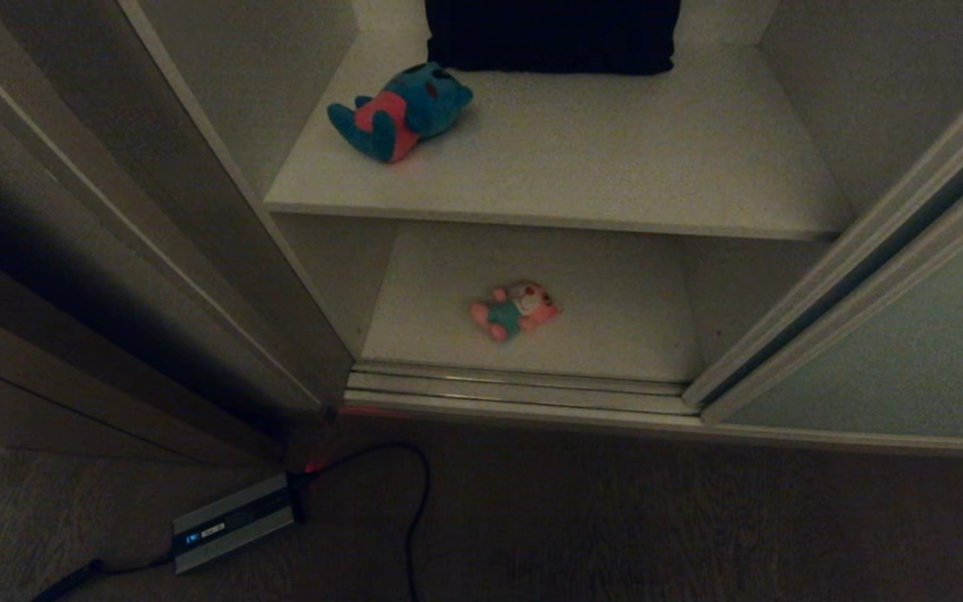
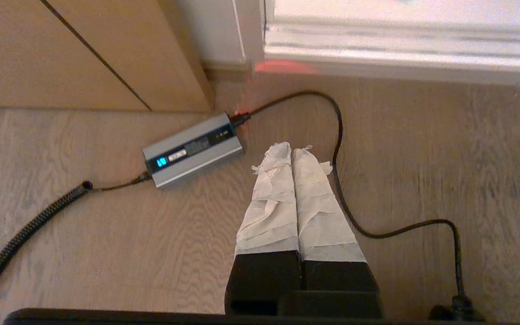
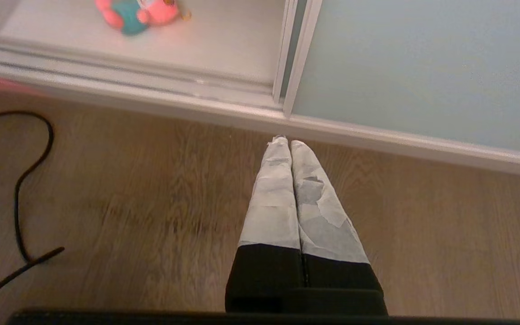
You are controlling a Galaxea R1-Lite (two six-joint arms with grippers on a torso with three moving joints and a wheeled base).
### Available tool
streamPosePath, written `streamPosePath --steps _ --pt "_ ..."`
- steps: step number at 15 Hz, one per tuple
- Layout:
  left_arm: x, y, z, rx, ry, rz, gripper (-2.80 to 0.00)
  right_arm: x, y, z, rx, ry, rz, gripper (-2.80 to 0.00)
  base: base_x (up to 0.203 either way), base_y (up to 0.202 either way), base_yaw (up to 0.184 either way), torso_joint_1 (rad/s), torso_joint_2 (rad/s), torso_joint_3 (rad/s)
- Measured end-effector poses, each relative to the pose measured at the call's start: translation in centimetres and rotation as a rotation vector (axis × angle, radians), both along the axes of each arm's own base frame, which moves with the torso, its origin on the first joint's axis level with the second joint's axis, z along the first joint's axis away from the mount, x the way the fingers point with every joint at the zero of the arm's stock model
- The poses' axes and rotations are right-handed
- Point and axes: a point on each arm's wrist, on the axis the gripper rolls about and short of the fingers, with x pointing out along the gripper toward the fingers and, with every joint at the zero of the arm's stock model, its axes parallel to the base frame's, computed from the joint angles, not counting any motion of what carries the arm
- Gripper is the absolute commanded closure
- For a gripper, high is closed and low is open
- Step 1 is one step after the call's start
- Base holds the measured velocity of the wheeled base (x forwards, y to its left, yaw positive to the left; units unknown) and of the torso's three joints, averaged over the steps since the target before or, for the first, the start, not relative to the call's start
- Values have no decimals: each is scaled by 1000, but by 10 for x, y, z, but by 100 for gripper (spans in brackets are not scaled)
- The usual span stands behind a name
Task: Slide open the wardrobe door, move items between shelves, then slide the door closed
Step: Place the pink doll on the higher shelf
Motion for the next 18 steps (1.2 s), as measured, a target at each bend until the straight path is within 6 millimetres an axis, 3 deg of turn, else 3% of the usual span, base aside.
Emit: streamPosePath --steps 18 --pt "0 0 0 1 1 -1 0 0 0 0 0 0 0 0 0 0 0 3 2 -197"
